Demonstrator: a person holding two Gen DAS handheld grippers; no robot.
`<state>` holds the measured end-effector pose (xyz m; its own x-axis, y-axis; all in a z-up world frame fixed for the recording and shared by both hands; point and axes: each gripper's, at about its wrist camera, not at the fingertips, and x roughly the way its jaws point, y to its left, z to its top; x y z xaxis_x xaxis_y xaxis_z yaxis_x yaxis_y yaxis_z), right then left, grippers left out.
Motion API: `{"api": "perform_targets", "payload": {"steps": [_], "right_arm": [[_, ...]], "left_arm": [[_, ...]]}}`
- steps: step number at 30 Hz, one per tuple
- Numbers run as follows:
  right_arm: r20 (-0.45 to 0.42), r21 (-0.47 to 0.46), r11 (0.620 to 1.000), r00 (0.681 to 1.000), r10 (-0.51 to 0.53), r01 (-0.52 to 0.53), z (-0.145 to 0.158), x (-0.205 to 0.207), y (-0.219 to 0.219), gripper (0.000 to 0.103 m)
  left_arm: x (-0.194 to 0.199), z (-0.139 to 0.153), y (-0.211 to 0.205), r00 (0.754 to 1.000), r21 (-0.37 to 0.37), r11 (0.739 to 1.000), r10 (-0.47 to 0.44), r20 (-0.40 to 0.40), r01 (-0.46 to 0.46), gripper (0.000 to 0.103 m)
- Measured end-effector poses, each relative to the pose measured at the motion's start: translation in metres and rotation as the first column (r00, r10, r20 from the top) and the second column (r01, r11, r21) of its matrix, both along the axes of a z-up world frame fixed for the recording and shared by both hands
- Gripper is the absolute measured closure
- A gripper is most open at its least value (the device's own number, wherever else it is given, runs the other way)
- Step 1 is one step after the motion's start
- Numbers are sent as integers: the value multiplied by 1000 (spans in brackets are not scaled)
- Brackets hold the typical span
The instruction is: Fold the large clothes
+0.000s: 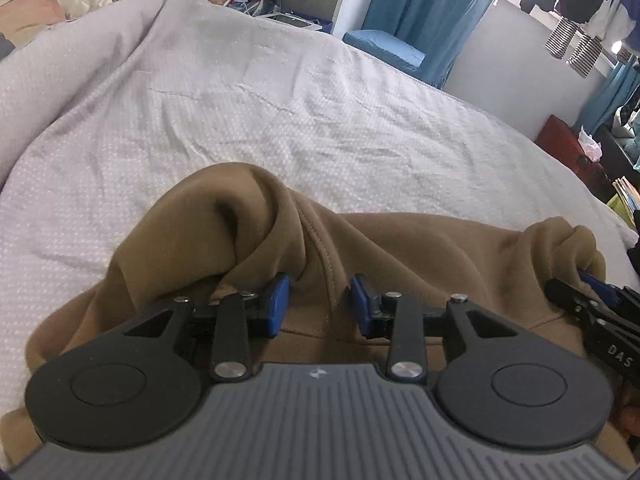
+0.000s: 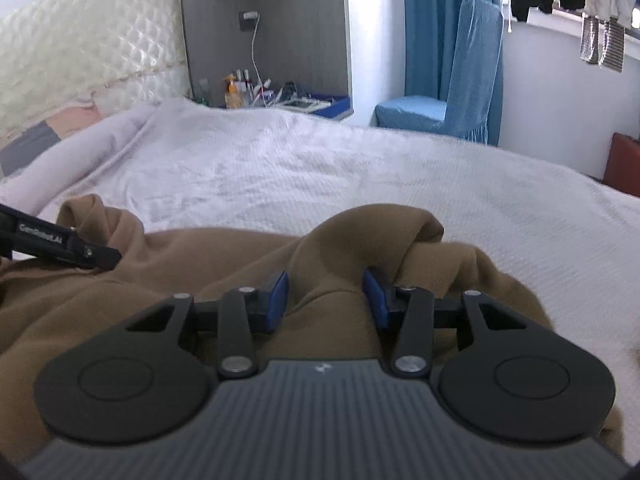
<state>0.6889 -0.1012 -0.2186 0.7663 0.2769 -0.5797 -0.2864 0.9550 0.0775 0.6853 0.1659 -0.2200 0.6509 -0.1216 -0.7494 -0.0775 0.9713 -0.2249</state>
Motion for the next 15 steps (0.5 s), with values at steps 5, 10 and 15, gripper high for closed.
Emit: {"api": "perform_targets", "payload": {"steps": [5, 10, 15], "right_arm": [[39, -43, 999, 999, -16, 18, 1, -10, 8, 58], [54, 4, 999, 997, -48, 48, 19, -26, -3, 58], [70, 33, 998, 996, -59, 56, 46, -55, -9, 57]], "left_arm": [[-10, 7, -5, 999, 36, 999, -5, 41, 4, 62], [-31, 27, -16, 998, 74, 997, -15, 63, 11, 60], [-66, 59, -24, 997, 72, 997, -36, 75, 30, 56]]}}
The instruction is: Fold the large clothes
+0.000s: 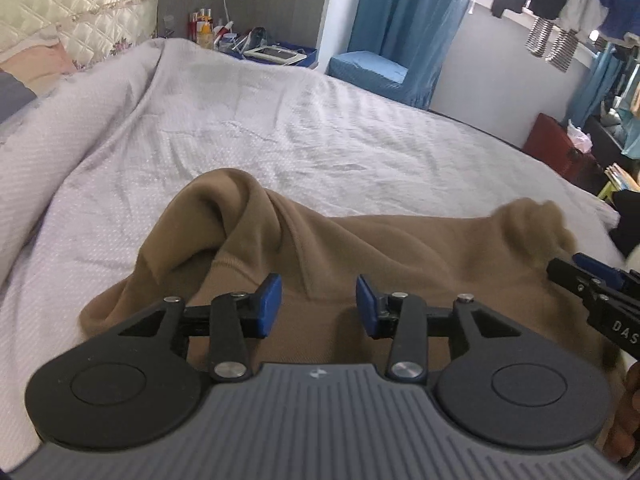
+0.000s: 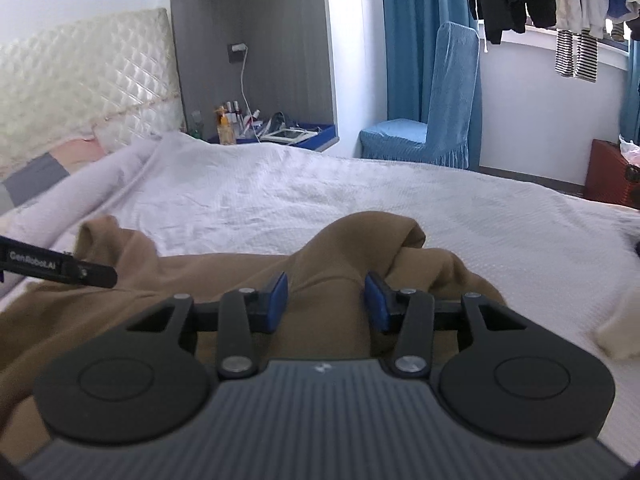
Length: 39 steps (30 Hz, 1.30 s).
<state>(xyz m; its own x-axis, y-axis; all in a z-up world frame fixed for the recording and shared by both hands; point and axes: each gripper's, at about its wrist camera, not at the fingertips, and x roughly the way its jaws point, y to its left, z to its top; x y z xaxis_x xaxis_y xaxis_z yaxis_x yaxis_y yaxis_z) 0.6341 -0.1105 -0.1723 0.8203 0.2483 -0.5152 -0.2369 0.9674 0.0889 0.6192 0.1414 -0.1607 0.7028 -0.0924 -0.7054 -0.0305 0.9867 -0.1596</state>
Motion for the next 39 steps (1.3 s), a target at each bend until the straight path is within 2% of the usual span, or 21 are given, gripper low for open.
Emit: {"api": "perform_targets", "payload": {"steps": [10, 14, 18, 21, 26, 30, 36, 39], "right_arm": [[-19, 22, 998, 998, 51, -51, 45, -97, -12, 57], [-40, 35, 997, 997, 70, -68, 59, -138, -15, 57], [-76, 47, 994, 992, 98, -95, 71, -173, -21, 57], [-110, 45, 994, 988, 105, -100, 75, -197, -30, 57], [-178, 68, 993, 978, 112, -101, 75, -226, -52, 57], [-238, 114, 991, 966, 102, -77, 70, -236, -72, 57], [-304, 144, 989, 951, 62, -19, 51, -232, -79, 56], [-332, 155, 988, 942, 53, 0, 38, -225, -78, 51]], "left_arm": [[-119, 64, -33, 997, 7, 999, -47, 61, 47, 56], [-168, 79, -47, 996, 7, 999, -50, 70, 50, 56], [-216, 91, -72, 996, 25, 997, -73, 44, 72, 55], [-250, 99, -84, 996, -10, 997, -71, 46, 71, 55], [-301, 98, -100, 994, 14, 997, -76, 75, 75, 55], [-331, 91, -98, 994, -8, 998, -65, 83, 66, 55], [-358, 71, -85, 996, 37, 999, -30, 86, 27, 48], [-361, 57, -69, 997, 16, 1000, 12, 73, -13, 46]]}}
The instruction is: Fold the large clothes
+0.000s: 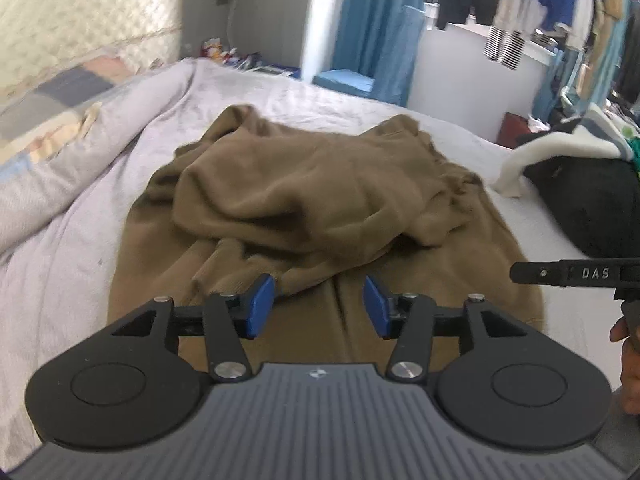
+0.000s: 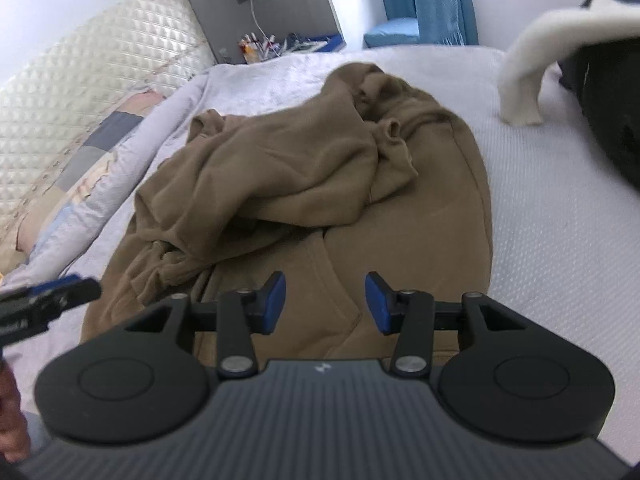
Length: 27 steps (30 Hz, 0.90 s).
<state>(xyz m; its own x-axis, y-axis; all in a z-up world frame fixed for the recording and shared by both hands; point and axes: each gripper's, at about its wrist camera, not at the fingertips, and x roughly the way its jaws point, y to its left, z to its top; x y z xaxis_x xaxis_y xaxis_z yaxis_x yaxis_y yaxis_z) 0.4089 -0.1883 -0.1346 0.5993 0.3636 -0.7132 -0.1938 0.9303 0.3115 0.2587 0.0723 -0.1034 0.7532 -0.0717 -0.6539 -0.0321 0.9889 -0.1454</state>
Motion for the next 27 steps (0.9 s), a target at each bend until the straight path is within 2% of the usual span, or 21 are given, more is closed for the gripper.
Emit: {"api": "perform_targets", "payload": {"steps": [5, 8, 12, 17, 19, 21, 27], "right_arm": [[-10, -21, 999, 999, -33, 32, -7, 5, -1, 46], [16, -29, 997, 997, -69, 70, -7, 5, -5, 24], [8, -41, 992, 993, -115, 115, -12, 12, -8, 23], [-4, -112, 964, 970, -243, 241, -22, 22, -18, 20], [7, -131, 951, 959, -282, 281, -24, 24, -22, 19], [2, -144, 941, 951, -310, 307, -27, 28, -25, 19], [-37, -171, 897, 907, -419, 408, -39, 39, -42, 19]], "left_arm": [[-2, -26, 39, 994, -76, 992, 101, -29, -103, 44], [-1, -41, 57, 988, -131, 980, 142, -59, -149, 43], [4, -51, 71, 978, -109, 974, 192, -79, -200, 41], [1, -60, 92, 961, -141, 952, 260, -98, -272, 38], [-1, -60, 99, 955, -158, 943, 280, -94, -292, 32], [-4, -61, 106, 947, -181, 930, 308, -94, -321, 29], [-12, -62, 128, 907, -209, 883, 407, -105, -420, 28]]}}
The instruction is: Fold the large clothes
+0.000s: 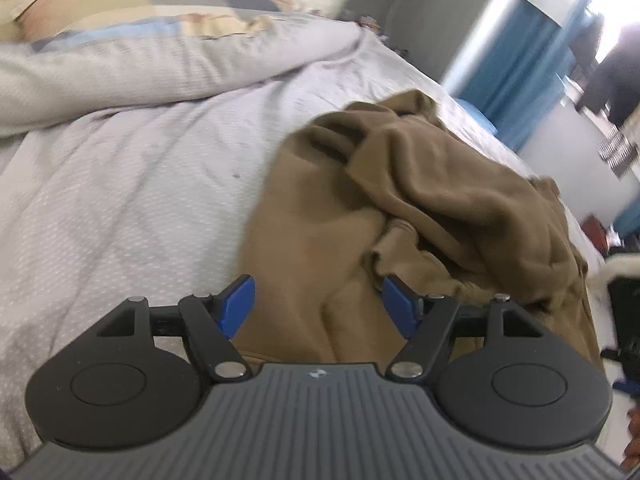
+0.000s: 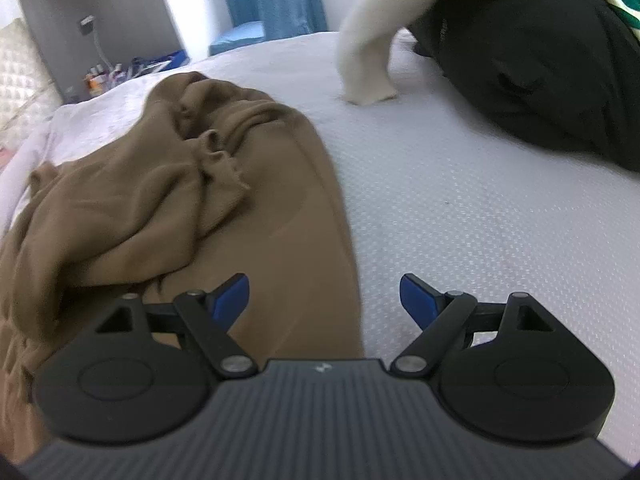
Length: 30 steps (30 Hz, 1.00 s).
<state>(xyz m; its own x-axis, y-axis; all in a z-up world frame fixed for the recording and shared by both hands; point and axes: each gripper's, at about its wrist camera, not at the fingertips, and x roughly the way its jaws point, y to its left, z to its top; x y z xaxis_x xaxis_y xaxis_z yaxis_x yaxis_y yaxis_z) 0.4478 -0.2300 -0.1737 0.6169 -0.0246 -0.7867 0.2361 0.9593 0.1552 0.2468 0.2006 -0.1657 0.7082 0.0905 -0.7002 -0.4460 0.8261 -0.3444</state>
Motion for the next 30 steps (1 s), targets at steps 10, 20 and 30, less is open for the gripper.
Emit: {"api": "perform_targets", "payload": {"steps": [10, 20, 30], "right_arm": [[-195, 316, 938, 977, -84, 144, -42, 13, -36, 16], [-144, 590, 800, 989, -28, 108, -41, 4, -46, 14], [0, 739, 672, 999, 49, -33, -29, -7, -48, 14]], "left_arm": [[-3, -30, 46, 984, -172, 970, 161, -75, -171, 28], [6, -44, 52, 998, -431, 902, 56, 24, -40, 29], [1, -34, 45, 984, -535, 842, 22, 176, 77, 29]]}}
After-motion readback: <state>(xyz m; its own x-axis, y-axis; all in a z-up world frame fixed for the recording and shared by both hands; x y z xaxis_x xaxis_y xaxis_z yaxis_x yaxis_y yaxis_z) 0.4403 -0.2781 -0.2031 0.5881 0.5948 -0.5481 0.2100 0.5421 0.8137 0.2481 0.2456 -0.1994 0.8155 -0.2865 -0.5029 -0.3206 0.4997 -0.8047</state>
